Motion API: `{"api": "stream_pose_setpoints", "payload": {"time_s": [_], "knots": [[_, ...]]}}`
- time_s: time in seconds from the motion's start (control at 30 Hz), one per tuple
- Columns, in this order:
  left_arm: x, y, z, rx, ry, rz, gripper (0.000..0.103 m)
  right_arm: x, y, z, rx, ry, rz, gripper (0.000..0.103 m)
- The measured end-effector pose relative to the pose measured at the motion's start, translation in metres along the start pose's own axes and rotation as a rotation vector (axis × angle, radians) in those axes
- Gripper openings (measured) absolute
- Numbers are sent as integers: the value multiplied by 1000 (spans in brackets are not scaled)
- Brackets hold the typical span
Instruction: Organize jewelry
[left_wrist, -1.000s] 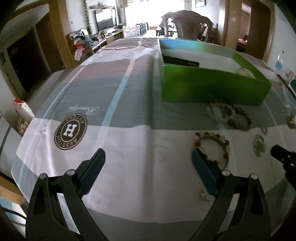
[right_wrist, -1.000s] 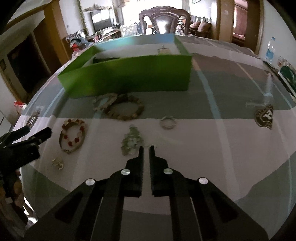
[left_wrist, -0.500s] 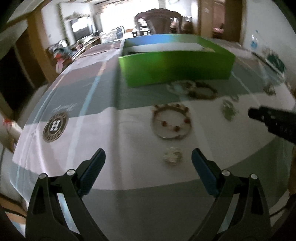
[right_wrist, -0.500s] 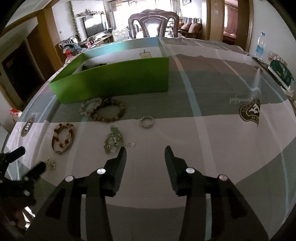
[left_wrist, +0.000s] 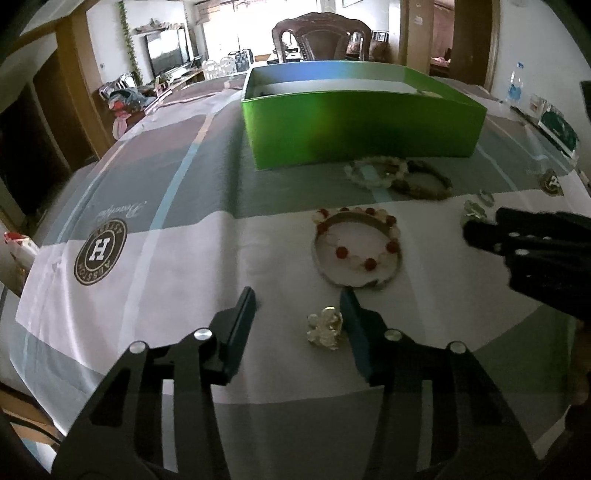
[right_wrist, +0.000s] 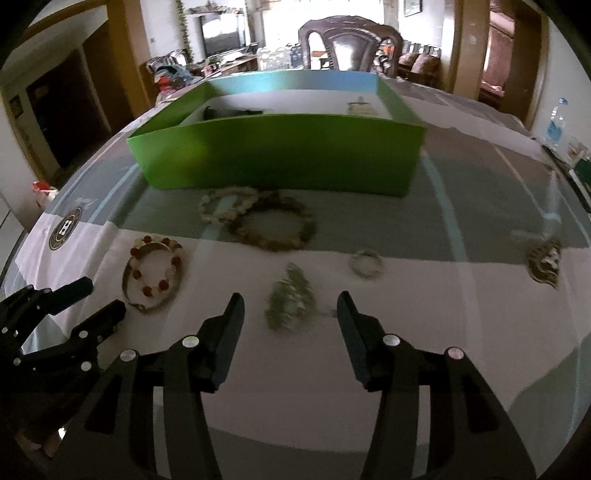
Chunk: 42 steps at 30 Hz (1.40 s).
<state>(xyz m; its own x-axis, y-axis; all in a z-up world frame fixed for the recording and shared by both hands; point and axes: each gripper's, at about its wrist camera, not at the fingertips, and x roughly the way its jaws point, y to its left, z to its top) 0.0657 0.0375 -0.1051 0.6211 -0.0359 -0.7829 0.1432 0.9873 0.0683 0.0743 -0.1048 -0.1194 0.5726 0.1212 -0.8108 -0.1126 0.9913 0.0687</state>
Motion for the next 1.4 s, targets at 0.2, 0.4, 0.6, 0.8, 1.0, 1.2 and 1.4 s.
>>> {"api": "stream_pose_setpoints", "payload": {"time_s": [0.2,0.4,0.6,0.8,1.0,1.2,1.4], "knots": [[-1,7,1,-25,10,-10,33,-1,-3,-3,3,11,9,12],[-10,12,2,-40,-6,-21,24,-12,-16,-9,41,-3,7,8],[-19,11,4,-34,-30,-30,20,-25,-19,-12,56,-33,3,8],[-21,13,8,-41,-26,-52,17,-33,-20,-11,55,-52,12,8],[-34,14,43,-28,-77,-77,17,-53,-21,14,31,-110,-7,7],[-45,14,77,-17,-122,-81,17,-85,-22,38,15,-200,-11,7],[-39,11,63,-8,-97,-72,29,-64,-22,26,17,-139,-45,54]]}}
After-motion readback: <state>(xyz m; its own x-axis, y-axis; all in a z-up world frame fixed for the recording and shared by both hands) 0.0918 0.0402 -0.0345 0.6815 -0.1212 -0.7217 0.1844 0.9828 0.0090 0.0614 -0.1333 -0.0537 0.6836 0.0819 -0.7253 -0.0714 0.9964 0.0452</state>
